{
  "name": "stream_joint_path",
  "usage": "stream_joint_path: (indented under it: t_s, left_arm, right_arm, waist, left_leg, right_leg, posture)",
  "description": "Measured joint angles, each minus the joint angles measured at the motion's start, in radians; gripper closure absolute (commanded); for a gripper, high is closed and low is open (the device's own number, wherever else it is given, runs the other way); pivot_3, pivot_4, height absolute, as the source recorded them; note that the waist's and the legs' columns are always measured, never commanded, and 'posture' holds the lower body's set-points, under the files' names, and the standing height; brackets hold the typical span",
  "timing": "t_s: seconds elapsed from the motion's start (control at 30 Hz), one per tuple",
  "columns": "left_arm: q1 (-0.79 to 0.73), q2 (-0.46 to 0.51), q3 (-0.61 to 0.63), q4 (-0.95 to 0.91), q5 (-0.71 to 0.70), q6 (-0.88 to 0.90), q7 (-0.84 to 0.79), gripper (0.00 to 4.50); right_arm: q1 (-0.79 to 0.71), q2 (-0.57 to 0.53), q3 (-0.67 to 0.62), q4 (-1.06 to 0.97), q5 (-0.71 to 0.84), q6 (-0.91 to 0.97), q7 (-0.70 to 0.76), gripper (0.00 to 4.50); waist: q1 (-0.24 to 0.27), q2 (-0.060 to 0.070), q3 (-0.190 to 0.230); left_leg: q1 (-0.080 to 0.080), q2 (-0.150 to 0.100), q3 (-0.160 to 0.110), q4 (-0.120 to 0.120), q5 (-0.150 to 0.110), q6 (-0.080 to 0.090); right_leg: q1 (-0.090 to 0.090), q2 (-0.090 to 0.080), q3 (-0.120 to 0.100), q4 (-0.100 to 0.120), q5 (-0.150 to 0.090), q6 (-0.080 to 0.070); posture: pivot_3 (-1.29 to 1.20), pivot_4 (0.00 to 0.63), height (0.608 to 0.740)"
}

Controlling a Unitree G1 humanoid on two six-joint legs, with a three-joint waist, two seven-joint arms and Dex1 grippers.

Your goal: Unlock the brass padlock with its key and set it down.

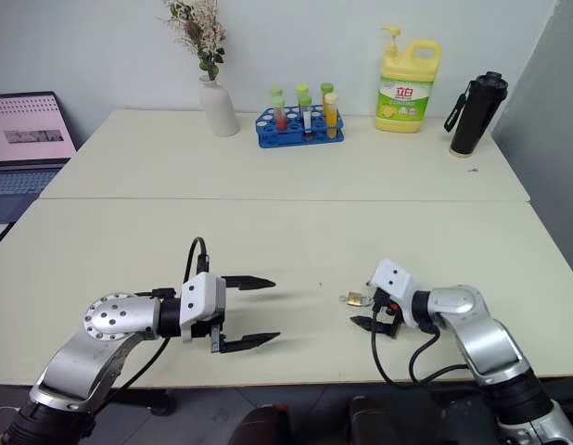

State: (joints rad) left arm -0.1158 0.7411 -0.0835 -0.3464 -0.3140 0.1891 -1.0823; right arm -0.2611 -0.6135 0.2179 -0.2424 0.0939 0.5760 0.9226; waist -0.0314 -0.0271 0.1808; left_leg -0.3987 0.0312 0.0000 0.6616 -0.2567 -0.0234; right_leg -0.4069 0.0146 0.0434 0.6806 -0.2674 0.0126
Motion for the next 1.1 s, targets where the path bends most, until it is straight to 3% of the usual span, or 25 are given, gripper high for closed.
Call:
stream_joint_path:
  t_s: [0.17, 0.53, 0.87, 1.1]
  left_arm:
    - [-0.005, 0.0, 0.0, 0.0, 0.0, 0.002, -0.001, 0.0]
    - [-0.006, -0.01, -0.002, -0.001, -0.008, 0.025, 0.004, 0.0]
    - [-0.013, -0.04, 0.003, 0.001, -0.046, 0.075, 0.032, 0.0]
    - [-0.074, -0.061, 0.023, 0.045, -0.14, 0.18, 0.047, 0.0]
  right_arm:
    - [-0.015, -0.008, 0.013, 0.031, -0.001, -0.046, 0.005, 0.03]
    - [-0.026, -0.017, 0.045, 0.042, 0.004, -0.066, 0.019, 3.57]
    - [-0.03, -0.064, 0.062, 0.016, -0.066, -0.136, -0.012, 3.56]
    - [-0.026, -0.137, 0.061, -0.04, -0.312, -0.52, -0.181, 3.56]
  waist:
    - [0.0, 0.0, 0.0]
    - [0.001, -0.001, 0.0]
    - [0.002, -0.001, -0.001]
    - [0.002, -0.001, -0.001]
  left_leg:
    - [0.0, 0.0, 0.0, 0.0, 0.0, 0.0]
    - [0.001, 0.0, 0.0, 0.001, 0.0, 0.0]
    - [0.0, -0.001, 0.0, 0.001, 0.0, 0.0]
    - [0.0, -0.001, 0.001, 0.001, 0.0, 0.0]
  right_leg:
    - [0.0, 0.0, 0.0, 0.0, 0.0, 0.0]
    - [0.001, 0.0, 0.0, 0.0, 0.0, 0.0]
    - [0.001, 0.0, 0.0, 0.0, 0.0, 0.001]
    - [0.0, 0.0, 0.0, 0.0, 0.0, 0.001]
  posture:
    - [0.0, 0.15, 0.74]
    - [0.0, 0.15, 0.74]
    - [0.0, 0.15, 0.74]
    - [0.0, 0.15, 0.74]
